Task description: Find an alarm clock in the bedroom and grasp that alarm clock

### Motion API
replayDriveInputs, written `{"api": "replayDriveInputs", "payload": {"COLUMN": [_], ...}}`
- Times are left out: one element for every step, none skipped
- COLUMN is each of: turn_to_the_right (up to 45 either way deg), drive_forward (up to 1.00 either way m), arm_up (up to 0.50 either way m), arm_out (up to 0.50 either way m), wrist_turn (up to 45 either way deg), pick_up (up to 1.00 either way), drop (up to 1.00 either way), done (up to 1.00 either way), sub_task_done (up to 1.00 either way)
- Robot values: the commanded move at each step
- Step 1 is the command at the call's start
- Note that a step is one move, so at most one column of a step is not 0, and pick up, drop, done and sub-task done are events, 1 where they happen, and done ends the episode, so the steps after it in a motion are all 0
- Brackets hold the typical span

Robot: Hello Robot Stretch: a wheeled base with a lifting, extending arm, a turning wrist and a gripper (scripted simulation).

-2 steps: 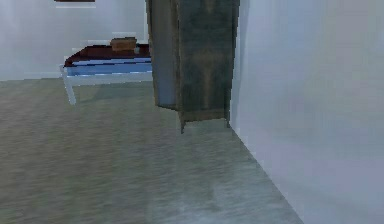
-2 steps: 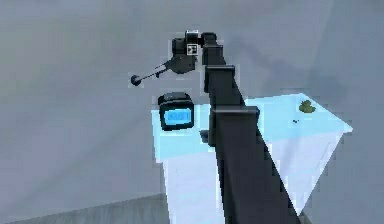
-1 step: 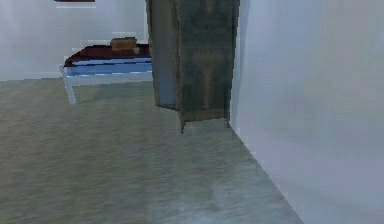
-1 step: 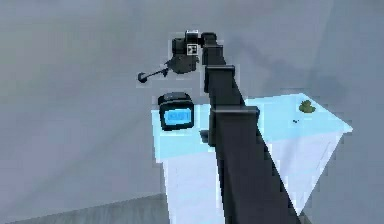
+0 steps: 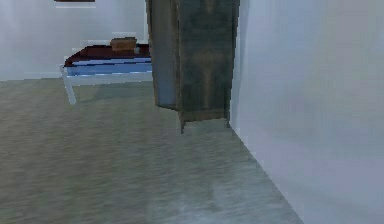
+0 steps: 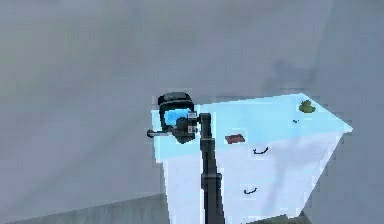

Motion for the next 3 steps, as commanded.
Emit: {"api": "replayDriveInputs", "payload": {"turn_to_the_right": [0.0, 0.0, 0.0], "drive_forward": [0.0, 0.0, 0.0], "arm_up": [0.0, 0.1, 0.0], "arm_out": [0.0, 0.0, 0.0], "wrist_turn": [0.0, 0.0, 0.0], "pick_up": [1.0, 0.0, 0.0], "drop": [0.0, 0.0, 0.0], "done": [0.0, 0.0, 1.0], "sub_task_done": [0.0, 0.0, 0.0]}}
